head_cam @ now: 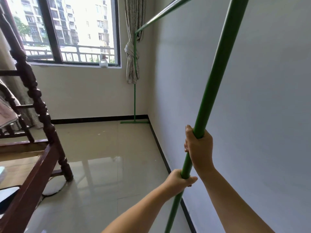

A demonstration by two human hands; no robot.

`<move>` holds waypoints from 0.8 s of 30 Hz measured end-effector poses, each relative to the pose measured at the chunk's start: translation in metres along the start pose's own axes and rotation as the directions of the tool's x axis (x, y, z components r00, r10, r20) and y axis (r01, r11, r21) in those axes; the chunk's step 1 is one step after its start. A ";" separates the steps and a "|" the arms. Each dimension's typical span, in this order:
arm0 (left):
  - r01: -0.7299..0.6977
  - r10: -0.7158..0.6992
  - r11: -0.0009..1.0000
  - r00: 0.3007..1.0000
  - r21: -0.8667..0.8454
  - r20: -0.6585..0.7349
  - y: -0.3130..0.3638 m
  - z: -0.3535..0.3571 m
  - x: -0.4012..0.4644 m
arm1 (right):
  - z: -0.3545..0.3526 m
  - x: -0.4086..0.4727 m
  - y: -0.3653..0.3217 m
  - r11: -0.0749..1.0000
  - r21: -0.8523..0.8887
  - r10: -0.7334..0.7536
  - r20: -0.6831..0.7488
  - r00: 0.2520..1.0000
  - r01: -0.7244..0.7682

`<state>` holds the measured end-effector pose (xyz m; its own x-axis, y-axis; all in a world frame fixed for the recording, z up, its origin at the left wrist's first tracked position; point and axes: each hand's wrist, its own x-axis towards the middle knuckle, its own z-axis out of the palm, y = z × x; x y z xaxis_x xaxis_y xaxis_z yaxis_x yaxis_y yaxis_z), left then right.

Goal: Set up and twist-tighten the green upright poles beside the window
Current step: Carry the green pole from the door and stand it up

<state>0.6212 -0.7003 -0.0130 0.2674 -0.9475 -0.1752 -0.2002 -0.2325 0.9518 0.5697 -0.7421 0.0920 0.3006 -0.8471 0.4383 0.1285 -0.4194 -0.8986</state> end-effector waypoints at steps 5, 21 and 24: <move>-0.067 0.067 0.996 0.998 0.056 0.011 -0.002 -0.004 -0.016 | -0.010 -0.010 -0.011 0.991 -0.090 -0.092 0.104 0.990 0.102; -0.317 0.360 0.926 0.905 0.204 -0.229 -0.103 -0.171 -0.240 | 0.002 -0.250 0.016 0.933 -0.311 0.251 0.207 0.946 -0.179; -0.242 0.282 0.958 0.896 0.157 -0.343 -0.144 -0.193 -0.300 | 0.030 -0.309 0.020 0.919 -0.279 0.349 0.240 0.906 -0.280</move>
<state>0.7515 -0.3408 -0.0489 0.5061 -0.8394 0.1981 -0.4044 -0.0281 0.9141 0.5080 -0.4791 -0.0621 0.5438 -0.8354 0.0797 -0.2298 -0.2396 -0.9433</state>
